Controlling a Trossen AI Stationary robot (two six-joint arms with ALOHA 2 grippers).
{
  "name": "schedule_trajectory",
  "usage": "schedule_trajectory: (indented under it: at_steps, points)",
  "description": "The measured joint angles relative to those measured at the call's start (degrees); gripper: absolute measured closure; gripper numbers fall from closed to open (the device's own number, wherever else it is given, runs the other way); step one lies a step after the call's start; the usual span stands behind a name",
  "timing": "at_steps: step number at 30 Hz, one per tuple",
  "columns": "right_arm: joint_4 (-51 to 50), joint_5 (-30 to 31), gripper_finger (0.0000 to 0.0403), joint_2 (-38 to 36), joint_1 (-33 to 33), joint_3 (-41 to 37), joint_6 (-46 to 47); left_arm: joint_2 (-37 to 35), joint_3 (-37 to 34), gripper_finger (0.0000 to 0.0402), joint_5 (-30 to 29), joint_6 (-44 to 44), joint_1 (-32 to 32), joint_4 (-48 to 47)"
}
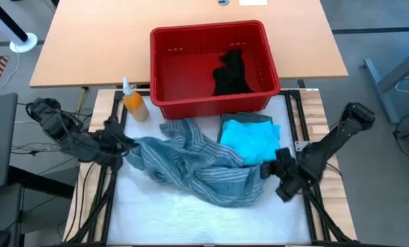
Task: Fold Laundry from Bin
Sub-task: Fold the blue patterned polo shirt
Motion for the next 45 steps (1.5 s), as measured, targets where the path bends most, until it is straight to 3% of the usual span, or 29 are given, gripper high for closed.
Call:
schedule_trajectory:
  at_steps: [3,5,8,11,13,14,17,18,20,21,24,26,29,32,36,41,45]
  points:
    - [0.2,4.0,0.0384,-1.5,-4.0,4.6,-9.4,-1.0,0.0,0.0402,-7.5,0.1,0.0,2.2]
    - [0.4,10.4,0.0384,-2.3,-6.5,9.3,-19.8,-1.1,0.1,0.0402,-15.2,5.3,0.1,6.8]
    - [0.4,20.8,0.0384,-3.2,-9.8,17.8,-38.1,-1.4,0.1,0.0402,-22.0,20.1,0.0,16.2]
    - [0.6,28.2,0.0384,-4.0,-11.9,26.2,-55.1,-1.4,0.1,0.0402,-22.1,38.9,0.1,29.6]
    - [1.6,30.2,0.0384,-4.1,-12.3,31.1,-65.1,-0.9,0.1,0.0402,-17.0,49.3,0.0,39.8]
    - [3.7,30.6,0.0384,-3.9,-11.6,33.2,-70.9,-0.6,0.1,0.0402,-10.8,54.0,-0.3,44.4]
    - [10.6,27.7,0.0384,-2.9,-3.6,36.1,-82.7,1.2,0.2,0.0401,18.2,58.8,-2.8,51.9]
    - [10.5,26.9,0.0384,-2.3,0.4,36.0,-82.2,2.6,0.3,0.0402,26.2,55.5,-3.8,52.2]
    - [3.5,26.4,0.0384,-0.5,7.4,34.4,-73.2,5.5,0.4,0.0401,34.2,45.3,-5.8,45.7]
    - [-3.1,26.3,0.0384,0.4,9.3,33.0,-64.1,7.2,0.2,0.0402,35.2,40.1,-6.5,39.1]
    - [-25.5,23.5,0.0384,4.5,9.1,27.3,-28.8,12.0,-2.5,0.0402,30.2,21.5,-6.8,18.9]
    - [-31.5,20.2,0.0384,6.4,5.5,23.5,-11.4,14.2,-4.5,0.0401,29.0,10.0,-5.2,6.6]
    - [-24.3,11.3,0.0384,5.8,-1.9,16.6,-13.6,16.3,-9.0,0.0401,32.4,-0.2,-3.4,-4.0]
    - [-17.9,4.3,0.0384,7.2,-8.1,14.2,-21.6,16.3,-12.7,0.0401,35.7,-2.9,-2.6,-4.8]
    - [-16.2,3.3,0.0384,8.6,-13.6,14.3,-25.4,16.3,-14.5,0.0401,35.8,-4.4,-2.3,-4.4]
    - [-15.4,2.8,0.0384,8.7,-17.7,14.4,-26.5,16.1,-14.5,0.0401,30.6,-5.4,-2.3,-4.3]
    - [-17.6,3.1,0.0384,7.5,-24.1,14.7,-26.6,16.1,-14.4,0.0402,27.1,-0.6,-0.2,-3.6]
